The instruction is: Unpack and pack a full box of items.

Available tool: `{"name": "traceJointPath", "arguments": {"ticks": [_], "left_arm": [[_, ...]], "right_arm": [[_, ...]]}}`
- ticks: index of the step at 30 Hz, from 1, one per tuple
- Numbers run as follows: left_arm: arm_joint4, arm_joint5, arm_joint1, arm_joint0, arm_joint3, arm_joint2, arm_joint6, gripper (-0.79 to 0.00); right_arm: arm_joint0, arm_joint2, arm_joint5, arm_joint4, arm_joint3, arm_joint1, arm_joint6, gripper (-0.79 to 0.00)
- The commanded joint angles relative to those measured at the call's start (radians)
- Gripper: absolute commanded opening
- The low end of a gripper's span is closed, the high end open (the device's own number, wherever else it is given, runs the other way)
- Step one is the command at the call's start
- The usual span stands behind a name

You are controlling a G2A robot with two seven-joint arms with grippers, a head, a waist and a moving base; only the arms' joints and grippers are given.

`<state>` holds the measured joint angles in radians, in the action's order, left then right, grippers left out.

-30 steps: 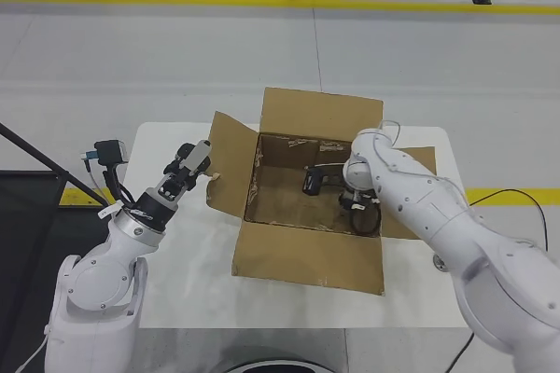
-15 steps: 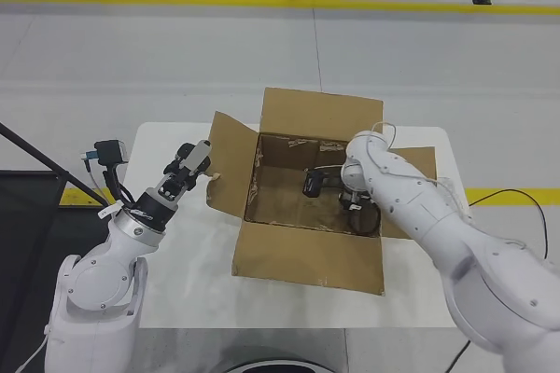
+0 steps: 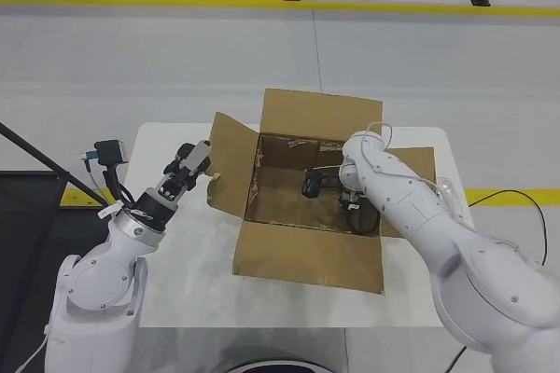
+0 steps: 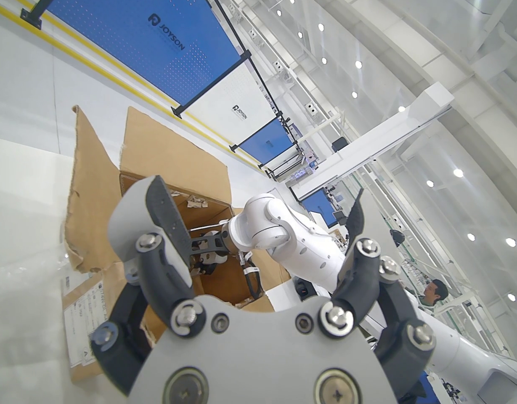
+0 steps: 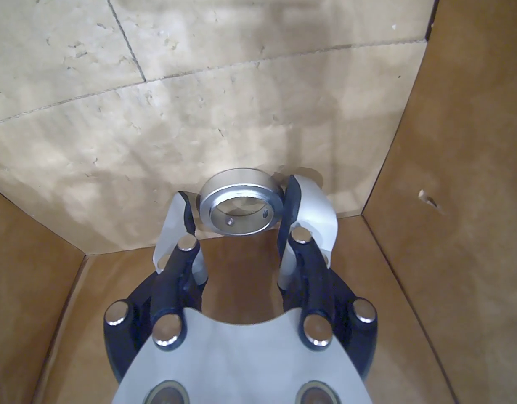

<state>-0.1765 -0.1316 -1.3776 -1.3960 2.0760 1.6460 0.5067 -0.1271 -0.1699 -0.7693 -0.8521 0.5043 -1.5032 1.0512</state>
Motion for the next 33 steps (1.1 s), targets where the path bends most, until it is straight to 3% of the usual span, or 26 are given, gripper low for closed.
{"name": "traceJointPath", "arguments": {"ticks": [1,3,18,26,33], "left_arm": [[0.000,0.000,0.000,0.000,0.000,0.000,0.000,0.000],[0.000,0.000,0.000,0.000,0.000,0.000,0.000,0.000],[0.000,0.000,0.000,0.000,0.000,0.000,0.000,0.000],[-0.039,0.004,0.009,-0.016,0.000,0.029,-0.045,0.000],[-0.133,0.033,0.018,-0.023,-0.001,0.056,-0.085,0.000]], "right_arm": [[0.006,0.000,-0.009,0.007,-0.012,-0.005,-0.009,-0.680],[0.013,0.000,-0.023,0.012,-0.023,-0.009,-0.024,-0.785],[0.069,-0.023,-0.148,0.077,-0.034,0.023,-0.158,-0.785],[0.069,-0.083,-0.178,0.093,0.000,0.084,-0.294,-0.785],[0.052,-0.150,-0.164,0.062,0.078,0.165,-0.434,-0.785]]}}
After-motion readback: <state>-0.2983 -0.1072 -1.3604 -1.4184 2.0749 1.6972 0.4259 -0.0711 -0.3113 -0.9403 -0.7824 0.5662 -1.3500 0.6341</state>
